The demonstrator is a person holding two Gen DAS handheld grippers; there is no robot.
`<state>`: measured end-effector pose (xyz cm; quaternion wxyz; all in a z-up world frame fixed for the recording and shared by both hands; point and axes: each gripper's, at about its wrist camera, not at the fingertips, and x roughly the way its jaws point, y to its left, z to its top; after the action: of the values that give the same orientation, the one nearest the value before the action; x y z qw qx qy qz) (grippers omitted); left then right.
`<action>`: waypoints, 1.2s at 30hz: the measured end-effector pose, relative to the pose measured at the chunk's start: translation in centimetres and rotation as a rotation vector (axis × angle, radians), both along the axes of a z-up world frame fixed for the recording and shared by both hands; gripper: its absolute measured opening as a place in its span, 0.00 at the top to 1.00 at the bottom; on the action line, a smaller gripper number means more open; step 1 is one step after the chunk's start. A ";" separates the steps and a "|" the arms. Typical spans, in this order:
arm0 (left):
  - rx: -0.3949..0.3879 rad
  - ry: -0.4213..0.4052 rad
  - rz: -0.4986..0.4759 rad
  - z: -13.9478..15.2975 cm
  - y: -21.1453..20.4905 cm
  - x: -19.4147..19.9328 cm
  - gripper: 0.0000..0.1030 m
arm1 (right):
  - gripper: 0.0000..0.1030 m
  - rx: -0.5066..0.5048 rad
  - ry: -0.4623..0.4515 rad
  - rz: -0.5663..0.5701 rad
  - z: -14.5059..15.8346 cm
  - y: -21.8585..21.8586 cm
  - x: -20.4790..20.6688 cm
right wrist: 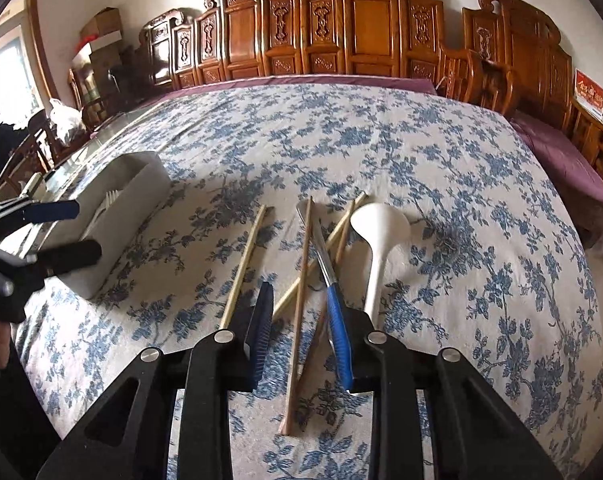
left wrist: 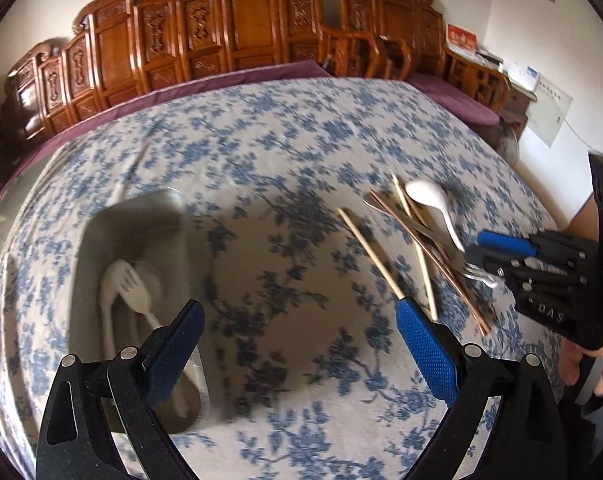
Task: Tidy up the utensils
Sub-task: 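Grasp a wooden chopstick with the left gripper while the right gripper grasps another chopstick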
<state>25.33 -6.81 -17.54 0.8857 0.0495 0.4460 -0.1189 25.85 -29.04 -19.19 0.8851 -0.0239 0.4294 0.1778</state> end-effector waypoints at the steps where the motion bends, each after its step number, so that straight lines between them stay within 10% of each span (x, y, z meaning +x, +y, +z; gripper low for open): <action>1: 0.008 0.009 -0.009 -0.5 -0.6 0.0 0.10 | 0.71 -0.006 0.006 -0.004 -0.1 -0.2 0.1; 14: 0.078 0.080 -0.102 -5.2 -6.9 -0.2 0.10 | 0.82 0.035 0.055 0.014 -0.8 -1.8 0.0; 36: 0.061 0.101 -0.088 -5.7 -6.2 0.2 0.10 | 0.94 -0.080 0.095 0.095 -3.1 1.6 0.6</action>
<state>25.49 -12.99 -23.26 0.8541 0.0898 0.4909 -0.1467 26.43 -27.42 -22.32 0.8527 -0.0712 0.4759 0.2031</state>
